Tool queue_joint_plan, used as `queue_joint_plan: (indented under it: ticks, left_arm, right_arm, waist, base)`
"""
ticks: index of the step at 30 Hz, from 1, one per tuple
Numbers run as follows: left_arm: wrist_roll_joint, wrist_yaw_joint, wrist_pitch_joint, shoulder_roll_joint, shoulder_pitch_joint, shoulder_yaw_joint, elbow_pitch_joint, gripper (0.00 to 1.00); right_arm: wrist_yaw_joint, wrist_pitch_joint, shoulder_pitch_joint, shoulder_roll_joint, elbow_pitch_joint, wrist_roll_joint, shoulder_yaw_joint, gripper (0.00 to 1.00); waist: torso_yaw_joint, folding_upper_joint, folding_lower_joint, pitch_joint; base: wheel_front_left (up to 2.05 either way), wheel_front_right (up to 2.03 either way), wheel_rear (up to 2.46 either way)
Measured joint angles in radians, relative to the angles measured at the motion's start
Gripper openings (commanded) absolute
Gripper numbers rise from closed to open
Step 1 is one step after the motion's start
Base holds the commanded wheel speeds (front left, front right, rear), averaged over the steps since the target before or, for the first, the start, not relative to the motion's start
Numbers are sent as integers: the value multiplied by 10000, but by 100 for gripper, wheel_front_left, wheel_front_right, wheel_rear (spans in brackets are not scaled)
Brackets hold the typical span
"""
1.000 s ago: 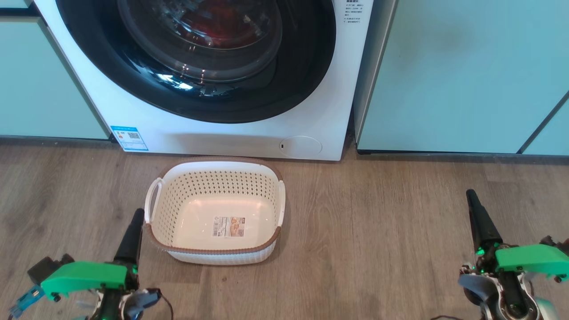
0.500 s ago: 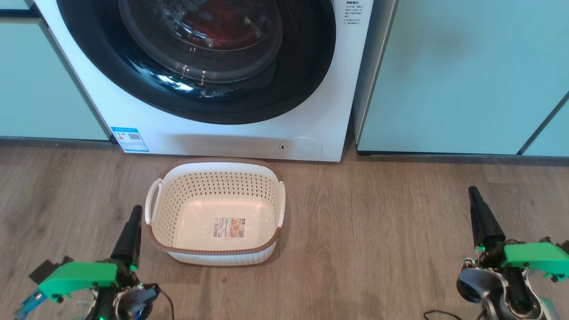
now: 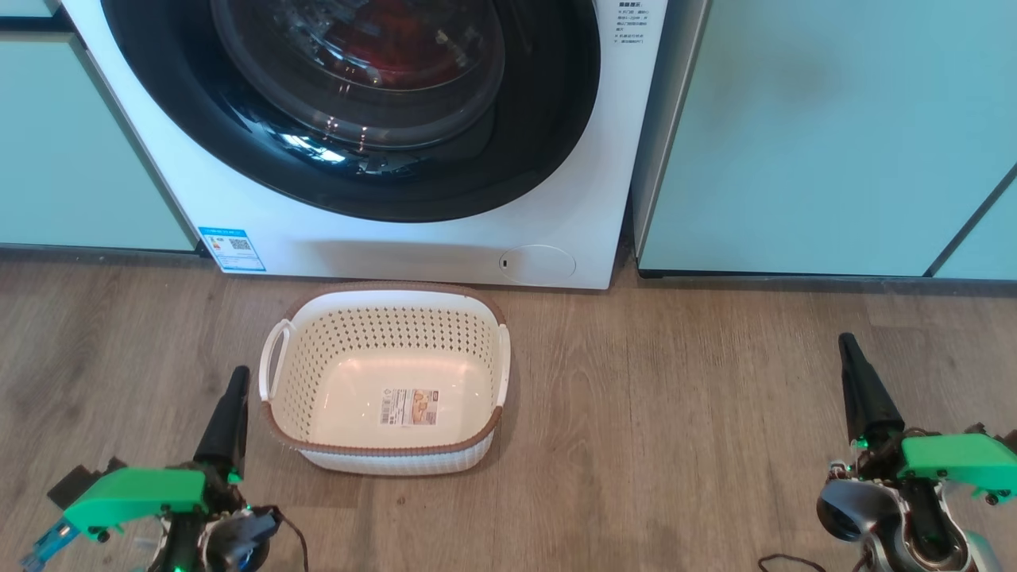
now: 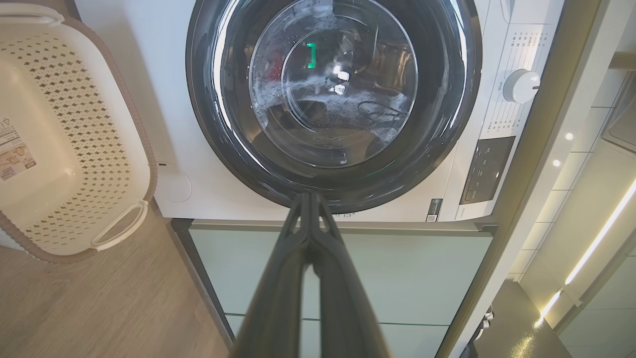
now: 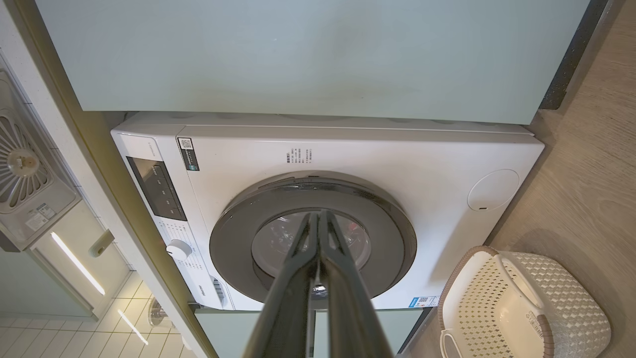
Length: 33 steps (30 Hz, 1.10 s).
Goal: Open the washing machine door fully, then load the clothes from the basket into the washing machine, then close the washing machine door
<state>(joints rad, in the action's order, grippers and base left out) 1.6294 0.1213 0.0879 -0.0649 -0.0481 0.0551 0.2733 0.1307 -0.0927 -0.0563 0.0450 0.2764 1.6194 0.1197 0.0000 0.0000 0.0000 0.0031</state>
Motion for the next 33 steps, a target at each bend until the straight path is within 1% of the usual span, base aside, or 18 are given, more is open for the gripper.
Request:
queue_joint_plan:
  ticks: [33]
  left_arm:
    - [-2,0,77,71,-5,86,2,0]
  right_arm:
    - [0,-59,0,-2,2,-2,38,0]
  waist:
    - [0,0,0,0]
  base:
    - [0,0,0]
